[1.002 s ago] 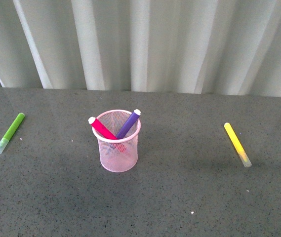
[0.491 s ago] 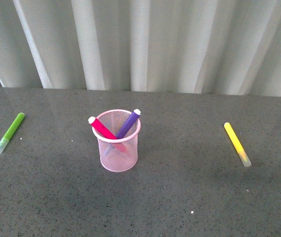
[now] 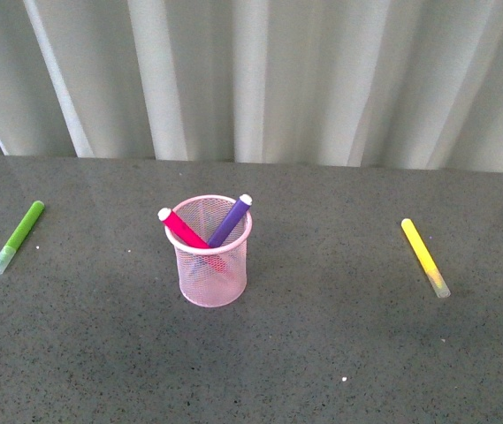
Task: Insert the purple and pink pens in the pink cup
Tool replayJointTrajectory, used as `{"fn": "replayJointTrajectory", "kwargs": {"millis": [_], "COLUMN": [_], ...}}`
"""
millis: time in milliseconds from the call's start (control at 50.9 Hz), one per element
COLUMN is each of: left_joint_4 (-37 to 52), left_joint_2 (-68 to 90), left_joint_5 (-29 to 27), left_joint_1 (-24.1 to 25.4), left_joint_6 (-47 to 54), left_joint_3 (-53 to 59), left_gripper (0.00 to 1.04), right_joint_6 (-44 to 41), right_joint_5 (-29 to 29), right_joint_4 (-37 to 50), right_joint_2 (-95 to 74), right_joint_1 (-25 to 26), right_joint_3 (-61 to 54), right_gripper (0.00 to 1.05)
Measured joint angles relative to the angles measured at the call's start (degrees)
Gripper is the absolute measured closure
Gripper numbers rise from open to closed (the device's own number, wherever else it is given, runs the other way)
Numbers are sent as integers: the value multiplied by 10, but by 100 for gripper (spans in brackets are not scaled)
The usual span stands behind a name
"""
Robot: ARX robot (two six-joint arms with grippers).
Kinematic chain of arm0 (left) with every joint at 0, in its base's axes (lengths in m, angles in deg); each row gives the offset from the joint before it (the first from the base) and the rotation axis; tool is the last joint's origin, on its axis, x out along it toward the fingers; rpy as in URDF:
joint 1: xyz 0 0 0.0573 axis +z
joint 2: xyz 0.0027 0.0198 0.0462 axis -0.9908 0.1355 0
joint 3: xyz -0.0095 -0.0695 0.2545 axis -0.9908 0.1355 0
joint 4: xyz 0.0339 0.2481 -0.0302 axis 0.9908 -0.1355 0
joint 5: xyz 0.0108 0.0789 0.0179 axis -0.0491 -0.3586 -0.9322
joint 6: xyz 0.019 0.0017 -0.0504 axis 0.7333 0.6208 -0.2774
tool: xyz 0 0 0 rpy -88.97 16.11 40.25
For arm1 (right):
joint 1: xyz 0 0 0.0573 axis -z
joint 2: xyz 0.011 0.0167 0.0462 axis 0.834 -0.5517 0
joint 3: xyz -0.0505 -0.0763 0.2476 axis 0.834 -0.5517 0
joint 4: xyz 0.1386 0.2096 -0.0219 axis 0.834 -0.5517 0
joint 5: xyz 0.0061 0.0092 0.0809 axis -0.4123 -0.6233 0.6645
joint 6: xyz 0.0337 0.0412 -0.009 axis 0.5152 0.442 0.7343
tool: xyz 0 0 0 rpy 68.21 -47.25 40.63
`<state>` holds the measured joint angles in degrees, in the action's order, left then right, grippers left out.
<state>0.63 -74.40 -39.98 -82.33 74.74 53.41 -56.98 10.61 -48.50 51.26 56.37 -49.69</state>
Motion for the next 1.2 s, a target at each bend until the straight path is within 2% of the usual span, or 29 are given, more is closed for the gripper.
{"fn": "replayJointTrajectory", "kwargs": {"millis": [530, 648, 1021, 1100, 1198], "left_joint_4": [0, 0, 0, 0, 0], "left_joint_2": [0, 0, 0, 0, 0], "left_joint_5": [0, 0, 0, 0, 0], "left_joint_1": [0, 0, 0, 0, 0], "left_joint_6": [0, 0, 0, 0, 0], "left_joint_3": [0, 0, 0, 0, 0], "left_gripper": [7, 7, 7, 7, 7], "right_joint_6": [0, 0, 0, 0, 0], "right_joint_5": [0, 0, 0, 0, 0], "right_joint_4": [-82, -182, -185, -185, -185], "right_joint_2": [82, 166, 182, 182, 182], "right_joint_1": [0, 0, 0, 0, 0], "right_joint_3": [0, 0, 0, 0, 0], "right_gripper": [101, 101, 101, 84, 70]}}
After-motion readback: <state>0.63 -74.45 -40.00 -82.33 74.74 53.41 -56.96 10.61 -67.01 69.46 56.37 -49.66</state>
